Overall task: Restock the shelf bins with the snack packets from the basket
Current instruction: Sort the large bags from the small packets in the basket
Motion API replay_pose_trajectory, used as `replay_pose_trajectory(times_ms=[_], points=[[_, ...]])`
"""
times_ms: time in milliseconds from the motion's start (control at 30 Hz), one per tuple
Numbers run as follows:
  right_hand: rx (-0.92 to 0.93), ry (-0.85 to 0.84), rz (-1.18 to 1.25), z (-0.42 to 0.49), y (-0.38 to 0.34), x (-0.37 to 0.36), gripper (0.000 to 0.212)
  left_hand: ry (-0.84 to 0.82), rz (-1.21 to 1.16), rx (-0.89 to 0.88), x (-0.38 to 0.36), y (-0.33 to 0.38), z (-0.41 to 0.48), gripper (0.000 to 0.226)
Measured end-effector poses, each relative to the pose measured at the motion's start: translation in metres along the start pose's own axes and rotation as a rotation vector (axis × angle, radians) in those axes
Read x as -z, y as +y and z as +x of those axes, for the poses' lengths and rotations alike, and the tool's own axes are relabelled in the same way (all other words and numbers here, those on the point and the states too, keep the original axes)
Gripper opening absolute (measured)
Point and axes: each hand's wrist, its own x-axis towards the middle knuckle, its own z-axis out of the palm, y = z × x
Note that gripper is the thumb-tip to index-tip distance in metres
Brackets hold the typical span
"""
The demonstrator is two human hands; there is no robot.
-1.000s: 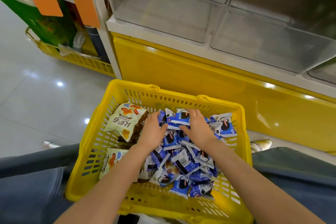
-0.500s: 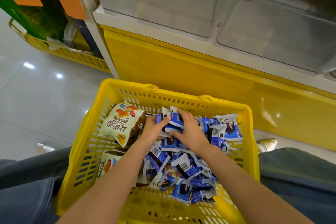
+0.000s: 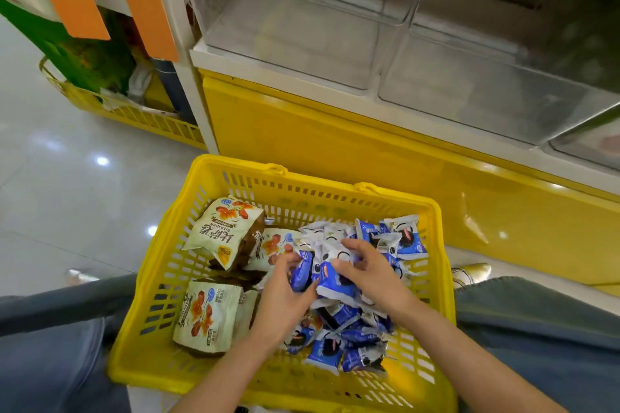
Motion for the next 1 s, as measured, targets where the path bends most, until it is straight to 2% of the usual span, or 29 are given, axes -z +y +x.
replay_pose_trajectory(times_ms=[67, 167, 333, 400, 467, 567, 633, 700, 767, 833, 900, 1000], points=[[-0.035, -0.135, -0.185, -0.009, 0.012, 0.017, 0.053, -0.186, 0.102, 0.040, -0.004, -0.010, -0.005, 0.045], [0.015, -0.196, -0.516, -0.021, 0.025, 0.030, 0.048, -0.442, 0.252, 0.076, -0.016, -0.021, -0.011, 0.050], [0.061, -0.267, -1.124, -0.031, 0.032, 0.026, 0.039, -0.592, 0.592, 0.045, -0.026, -0.018, -0.017, 0.055], [0.078, -0.256, -1.239, -0.031, 0.028, 0.024, 0.036, -0.574, 0.720, -0.060, -0.015, -0.006, -0.019, 0.052], [0.147, -0.130, -1.259, -0.028, 0.015, 0.021, 0.036, -0.383, 0.712, -0.221, 0.009, 0.010, -0.018, 0.043], [0.260, 0.089, -1.008, -0.012, -0.010, 0.007, 0.037, 0.068, 0.586, -0.385, 0.063, 0.038, -0.008, 0.031], [0.250, 0.070, -0.743, 0.005, -0.027, -0.014, 0.041, 0.374, 0.598, -0.401, 0.106, 0.045, 0.005, 0.029], [0.191, 0.004, -0.498, 0.027, -0.043, -0.041, 0.051, 0.537, 0.663, -0.286, 0.146, 0.038, 0.018, 0.032], [0.041, -0.059, -0.250, 0.050, -0.055, -0.072, 0.061, 0.491, 0.656, -0.100, 0.173, 0.022, 0.026, 0.034], [-0.131, -0.098, -0.054, 0.070, -0.062, -0.101, 0.065, 0.334, 0.531, 0.027, 0.182, 0.006, 0.026, 0.032], [-0.257, -0.100, 0.091, 0.088, -0.064, -0.125, 0.061, 0.232, 0.456, 0.073, 0.180, -0.008, 0.023, 0.031], [-0.366, -0.041, 0.332, 0.102, -0.066, -0.146, 0.062, 0.298, 0.407, 0.028, 0.175, -0.016, 0.022, 0.028]])
